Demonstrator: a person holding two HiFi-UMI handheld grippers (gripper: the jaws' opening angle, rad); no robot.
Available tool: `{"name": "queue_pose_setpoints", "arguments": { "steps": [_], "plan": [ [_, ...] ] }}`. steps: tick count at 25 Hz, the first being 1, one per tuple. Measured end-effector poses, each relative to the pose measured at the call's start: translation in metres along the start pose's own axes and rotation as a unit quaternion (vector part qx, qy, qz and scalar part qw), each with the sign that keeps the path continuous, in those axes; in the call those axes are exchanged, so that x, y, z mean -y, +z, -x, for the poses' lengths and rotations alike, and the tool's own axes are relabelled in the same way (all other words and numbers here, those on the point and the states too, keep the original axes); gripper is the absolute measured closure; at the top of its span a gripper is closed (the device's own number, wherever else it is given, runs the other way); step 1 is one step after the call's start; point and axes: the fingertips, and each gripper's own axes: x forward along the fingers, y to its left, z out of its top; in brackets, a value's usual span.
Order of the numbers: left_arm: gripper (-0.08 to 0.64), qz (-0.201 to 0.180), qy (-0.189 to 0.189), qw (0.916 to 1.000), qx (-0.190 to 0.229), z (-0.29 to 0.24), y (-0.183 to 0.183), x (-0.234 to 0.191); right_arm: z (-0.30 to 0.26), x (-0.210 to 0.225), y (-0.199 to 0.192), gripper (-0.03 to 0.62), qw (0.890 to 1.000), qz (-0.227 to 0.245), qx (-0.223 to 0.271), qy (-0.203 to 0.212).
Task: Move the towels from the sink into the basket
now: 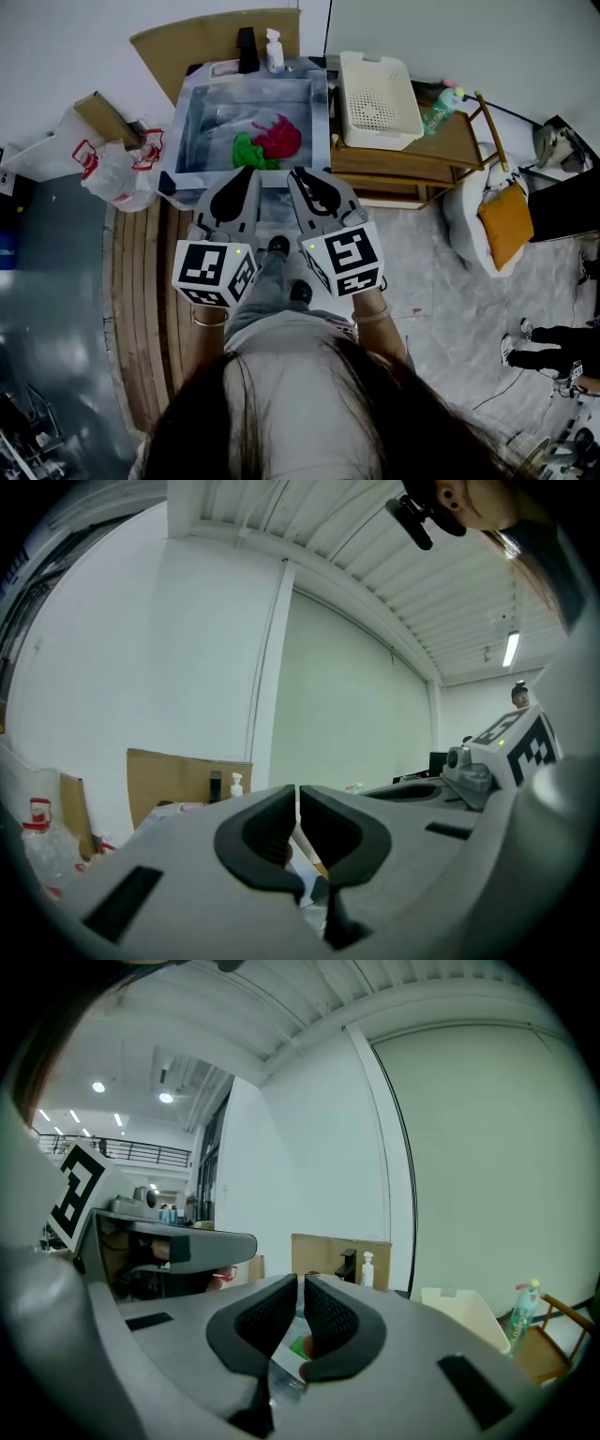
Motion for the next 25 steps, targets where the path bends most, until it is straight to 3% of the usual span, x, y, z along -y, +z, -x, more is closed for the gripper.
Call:
{"name": "queue_pose_setpoints", "arguments": {
  "steps": [25],
  "plan": [
    [0.551, 0.033, -0.031, 0.9985, -0.032, -0.120, -0.018, -0.090, -0.145, 0.056, -0.048, 0.554, 0.994, 0.019, -0.105, 0.015]
  ]
}}
